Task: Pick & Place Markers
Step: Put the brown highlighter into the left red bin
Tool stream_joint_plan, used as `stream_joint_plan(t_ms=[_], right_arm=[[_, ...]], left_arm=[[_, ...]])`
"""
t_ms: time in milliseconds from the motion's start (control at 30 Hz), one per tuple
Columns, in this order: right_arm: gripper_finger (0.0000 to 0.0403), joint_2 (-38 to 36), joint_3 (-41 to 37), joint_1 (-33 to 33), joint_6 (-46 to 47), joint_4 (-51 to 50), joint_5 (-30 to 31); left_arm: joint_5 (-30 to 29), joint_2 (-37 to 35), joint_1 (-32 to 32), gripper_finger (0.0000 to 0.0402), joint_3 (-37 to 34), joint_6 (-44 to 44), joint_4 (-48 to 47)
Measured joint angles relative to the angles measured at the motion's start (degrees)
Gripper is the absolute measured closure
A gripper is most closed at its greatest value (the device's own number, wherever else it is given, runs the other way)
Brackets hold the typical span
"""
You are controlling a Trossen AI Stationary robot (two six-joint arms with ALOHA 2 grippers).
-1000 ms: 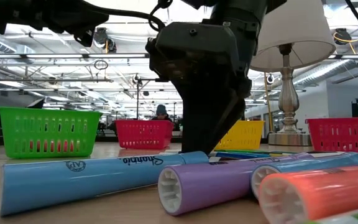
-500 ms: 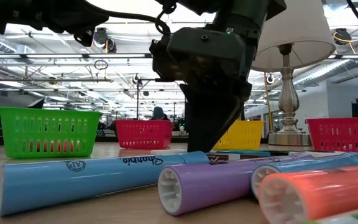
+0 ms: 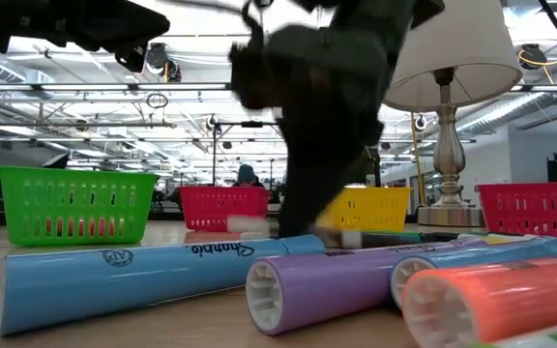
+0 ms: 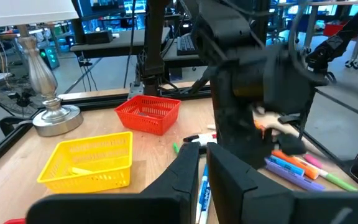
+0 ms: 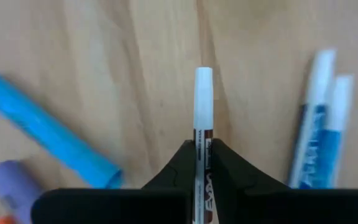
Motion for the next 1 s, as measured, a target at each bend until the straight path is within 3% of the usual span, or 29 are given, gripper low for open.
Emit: stream_joint_plan(t_ms=[200,633,1000], right_arm=[[0.0387,-7.06,0.21,-0.02,-4.40,-0.58,0.47],[0.0387,-22.33,0.37,-1.08,-9.57,-11.61,8.40],[0.0387,-25.05,0.34,-1.29,-23.35,-21.53,15.94]], left_arm=[[0.00,0.00,0.00,0.0360,0.00,-0.29,1.19],[-0.42,0.02,0.00,0.0360,-0.02,-0.03,1.33],[-0.44,0.02,0.09,0.0360,-0.02,-0.09,1.25]])
